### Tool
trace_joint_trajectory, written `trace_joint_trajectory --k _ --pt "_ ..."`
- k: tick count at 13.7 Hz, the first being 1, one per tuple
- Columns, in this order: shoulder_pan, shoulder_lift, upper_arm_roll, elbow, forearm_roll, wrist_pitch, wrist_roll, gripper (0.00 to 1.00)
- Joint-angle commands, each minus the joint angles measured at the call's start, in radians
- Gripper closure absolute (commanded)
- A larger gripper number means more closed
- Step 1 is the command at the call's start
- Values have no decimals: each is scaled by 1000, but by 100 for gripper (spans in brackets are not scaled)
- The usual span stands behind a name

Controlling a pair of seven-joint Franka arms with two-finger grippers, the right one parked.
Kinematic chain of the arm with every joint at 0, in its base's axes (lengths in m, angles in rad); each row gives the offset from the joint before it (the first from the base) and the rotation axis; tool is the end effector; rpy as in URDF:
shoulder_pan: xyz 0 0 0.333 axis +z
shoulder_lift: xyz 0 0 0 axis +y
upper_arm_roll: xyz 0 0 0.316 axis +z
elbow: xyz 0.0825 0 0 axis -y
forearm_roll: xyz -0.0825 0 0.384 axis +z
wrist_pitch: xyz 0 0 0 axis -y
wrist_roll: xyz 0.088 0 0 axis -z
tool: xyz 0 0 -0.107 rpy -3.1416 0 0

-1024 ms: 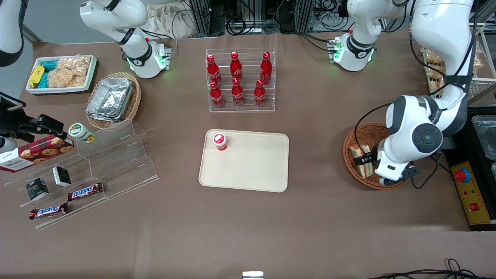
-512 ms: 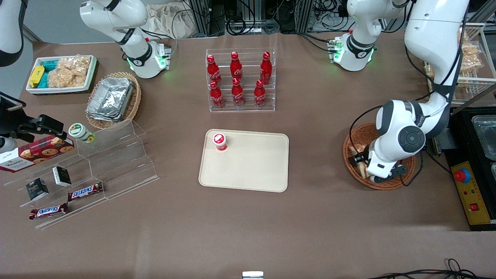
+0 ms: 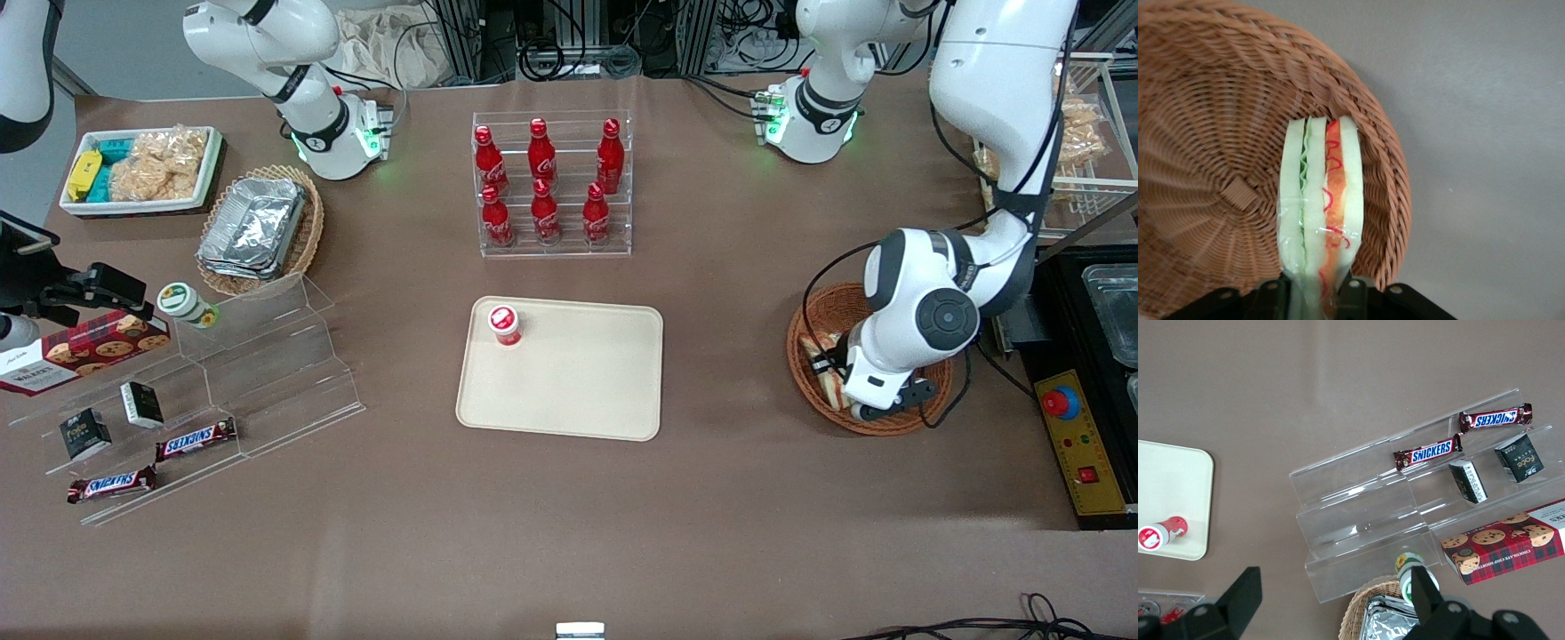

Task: Place sandwich from basket to tray
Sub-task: 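Lift the sandwich out of the basket with the left gripper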

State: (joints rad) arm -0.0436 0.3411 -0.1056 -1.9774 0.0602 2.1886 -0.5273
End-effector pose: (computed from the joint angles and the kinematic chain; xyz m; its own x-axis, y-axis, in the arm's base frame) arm 0.5886 -0.0843 0.2861 0.9349 0.3388 -0.1055 0.3327 -0.9403 -0.0718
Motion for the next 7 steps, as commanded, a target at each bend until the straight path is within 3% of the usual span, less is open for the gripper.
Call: trace_joint_trajectory --k 1,7 --pt "-9 -146 -34 83 18 -198 -5 76" --pt "-9 -205 -202 463 12 -633 -74 76"
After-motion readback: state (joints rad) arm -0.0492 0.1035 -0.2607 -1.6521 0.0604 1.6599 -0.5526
